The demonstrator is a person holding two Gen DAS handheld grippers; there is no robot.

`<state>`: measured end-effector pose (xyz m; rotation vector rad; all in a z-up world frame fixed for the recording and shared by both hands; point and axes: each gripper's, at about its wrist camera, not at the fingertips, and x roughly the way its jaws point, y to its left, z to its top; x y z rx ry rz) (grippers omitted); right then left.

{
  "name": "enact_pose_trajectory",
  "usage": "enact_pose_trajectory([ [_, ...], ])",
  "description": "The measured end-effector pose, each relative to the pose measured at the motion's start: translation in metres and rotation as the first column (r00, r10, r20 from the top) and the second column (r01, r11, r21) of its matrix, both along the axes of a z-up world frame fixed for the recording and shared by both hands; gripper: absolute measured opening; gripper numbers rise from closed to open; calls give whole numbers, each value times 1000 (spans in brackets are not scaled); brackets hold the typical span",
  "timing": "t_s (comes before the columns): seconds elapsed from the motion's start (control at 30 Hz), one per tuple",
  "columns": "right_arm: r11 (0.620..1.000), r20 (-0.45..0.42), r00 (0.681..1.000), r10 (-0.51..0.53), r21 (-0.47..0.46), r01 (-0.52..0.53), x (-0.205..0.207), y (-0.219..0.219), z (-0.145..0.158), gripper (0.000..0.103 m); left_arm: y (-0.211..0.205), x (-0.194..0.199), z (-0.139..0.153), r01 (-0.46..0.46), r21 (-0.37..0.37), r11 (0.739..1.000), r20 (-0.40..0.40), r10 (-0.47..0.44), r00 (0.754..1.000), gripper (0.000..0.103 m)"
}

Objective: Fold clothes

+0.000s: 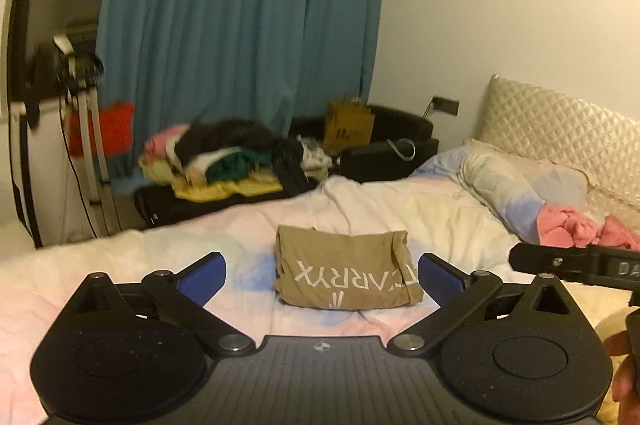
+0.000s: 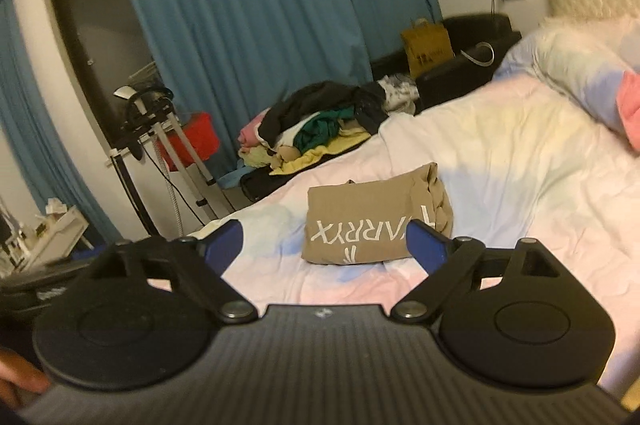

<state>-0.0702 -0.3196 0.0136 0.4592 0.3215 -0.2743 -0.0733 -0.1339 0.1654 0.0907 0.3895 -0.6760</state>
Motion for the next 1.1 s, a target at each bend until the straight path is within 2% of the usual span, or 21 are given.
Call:
enact_pose_trajectory([
  [0.17,998,37,999,-9,-65,11,-26,26,-10,90,26,-38,-8,-10,-30,999,38,11,999,103],
  [0.37,989,75,997,-33,-143,43,-38,50,-37,90,51,-62,-35,-53,-61,997,44,56,997,103],
  [0.5,982,90,996,-29,-185,45,-34,62,-54,90,59,-65,-49,-81,-56,995,47,83,995,103],
  [0.63,978,83,996,-33,-201,49,-29,69,-66,90,70,-63,-62,-95,-81,992,33,98,995,103],
  [0.87,970,56,997,-49,-234,61,-20,77,-82,90,74,-55,-81,-143,-49,989,5,143,990,103],
  [1.1,962,38,997,-71,-261,78,-17,81,-92,90,75,-58,-81,-164,-58,985,3,165,986,103],
])
